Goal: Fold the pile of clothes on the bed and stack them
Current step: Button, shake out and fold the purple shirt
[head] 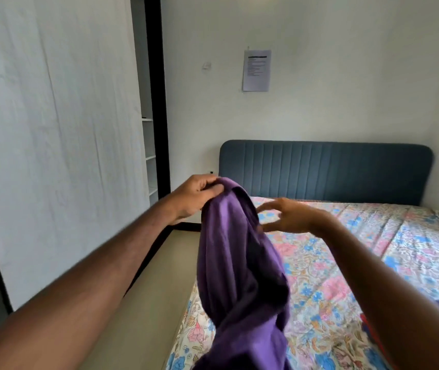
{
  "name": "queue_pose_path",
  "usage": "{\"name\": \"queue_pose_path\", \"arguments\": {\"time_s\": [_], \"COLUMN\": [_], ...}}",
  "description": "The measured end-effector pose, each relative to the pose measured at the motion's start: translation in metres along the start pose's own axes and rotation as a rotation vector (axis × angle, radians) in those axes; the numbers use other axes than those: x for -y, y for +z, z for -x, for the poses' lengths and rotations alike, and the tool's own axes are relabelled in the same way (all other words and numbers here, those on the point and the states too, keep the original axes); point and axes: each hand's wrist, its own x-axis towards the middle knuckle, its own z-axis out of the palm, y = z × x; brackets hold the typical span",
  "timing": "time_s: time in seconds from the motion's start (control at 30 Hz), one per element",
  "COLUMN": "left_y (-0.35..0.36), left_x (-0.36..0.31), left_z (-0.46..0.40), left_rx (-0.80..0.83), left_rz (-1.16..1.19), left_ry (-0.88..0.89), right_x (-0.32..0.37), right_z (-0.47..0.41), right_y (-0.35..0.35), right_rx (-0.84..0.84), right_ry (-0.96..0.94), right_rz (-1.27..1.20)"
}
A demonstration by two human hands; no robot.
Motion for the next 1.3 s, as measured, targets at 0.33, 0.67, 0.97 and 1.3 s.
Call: {"name": "queue_pose_path", "arguments": {"time_s": [0.33, 0.67, 0.97, 1.3], "left_y": [-0.025, -0.054, 0.014, -0.055], "left_x": [-0.04, 0.024, 0.062, 0.023], "left_z": [-0.003, -0.007, -0.008, -0.023], "left_rx": [0.267, -0.113, -0.652, -0.564], "left_rz": [0.095, -0.676, -0.125, -0.468], "left_ry": [-0.005, -0.018, -0.354, 0.044], "right_x": [0.033, 0.027, 0.018, -0.028], "right_z": [-0.019, -0.023, -0.032, -0.035], "right_y": [0.031, 0.007, 0.037, -0.034], "right_rx": [0.163, 0.121, -0.834, -0.585], "right_ry": [-0.358, 0.002, 0.021, -0.022], "right_rz": [-1.123, -0.643, -0.103, 0.323]}}
